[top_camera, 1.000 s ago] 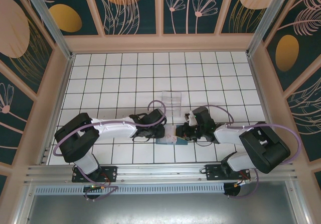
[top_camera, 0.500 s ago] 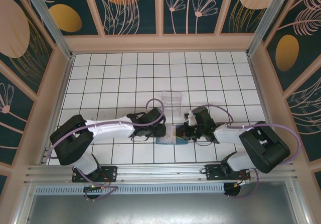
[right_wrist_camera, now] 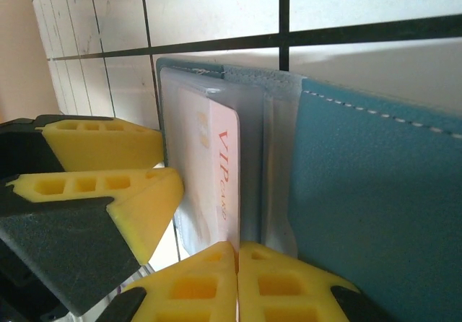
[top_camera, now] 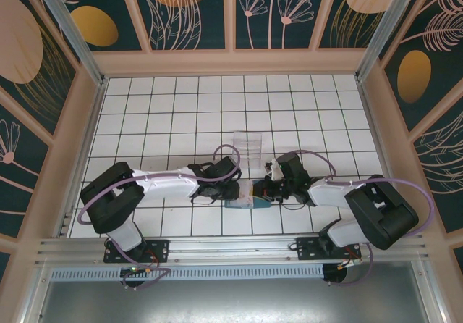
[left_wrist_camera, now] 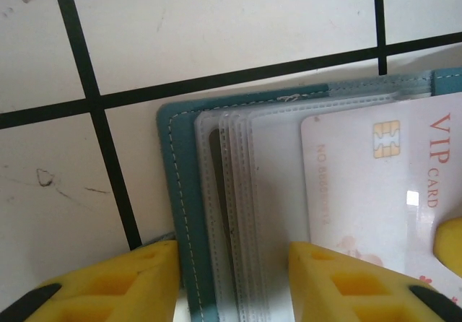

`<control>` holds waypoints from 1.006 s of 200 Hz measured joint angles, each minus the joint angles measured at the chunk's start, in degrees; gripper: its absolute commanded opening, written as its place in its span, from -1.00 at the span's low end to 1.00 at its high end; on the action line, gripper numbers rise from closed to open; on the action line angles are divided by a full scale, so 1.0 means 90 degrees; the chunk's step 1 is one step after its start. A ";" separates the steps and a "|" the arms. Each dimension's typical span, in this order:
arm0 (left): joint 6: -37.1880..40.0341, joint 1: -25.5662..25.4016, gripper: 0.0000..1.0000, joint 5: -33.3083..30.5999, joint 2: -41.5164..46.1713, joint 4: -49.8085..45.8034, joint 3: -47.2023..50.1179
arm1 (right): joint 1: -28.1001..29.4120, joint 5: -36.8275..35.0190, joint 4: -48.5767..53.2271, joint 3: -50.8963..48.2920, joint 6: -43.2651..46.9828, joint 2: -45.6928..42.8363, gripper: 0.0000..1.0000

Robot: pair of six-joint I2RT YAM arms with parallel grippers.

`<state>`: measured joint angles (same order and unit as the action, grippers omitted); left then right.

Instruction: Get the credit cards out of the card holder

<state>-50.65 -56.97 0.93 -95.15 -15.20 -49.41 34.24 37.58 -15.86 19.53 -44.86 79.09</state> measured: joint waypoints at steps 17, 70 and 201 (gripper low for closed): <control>0.0000 0.0000 -0.21 -0.0029 -0.0002 -0.0002 0.0000 | 0.0000 -0.0005 0.0041 0.0012 0.0002 -0.0005 -0.86; 0.0000 0.0000 -0.22 -0.0061 0.0000 -0.0002 0.0000 | -0.0002 -0.0223 0.0546 0.0068 0.0148 -0.0372 -0.88; 0.0000 0.0000 -0.20 -0.0063 0.0010 0.0015 0.0015 | -0.0182 -0.0981 0.2807 0.0981 0.1214 -0.1739 -0.95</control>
<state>-50.65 -56.97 0.36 -95.07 -15.07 -49.28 32.60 28.75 9.41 28.36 -33.93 63.44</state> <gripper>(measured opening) 0.399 0.053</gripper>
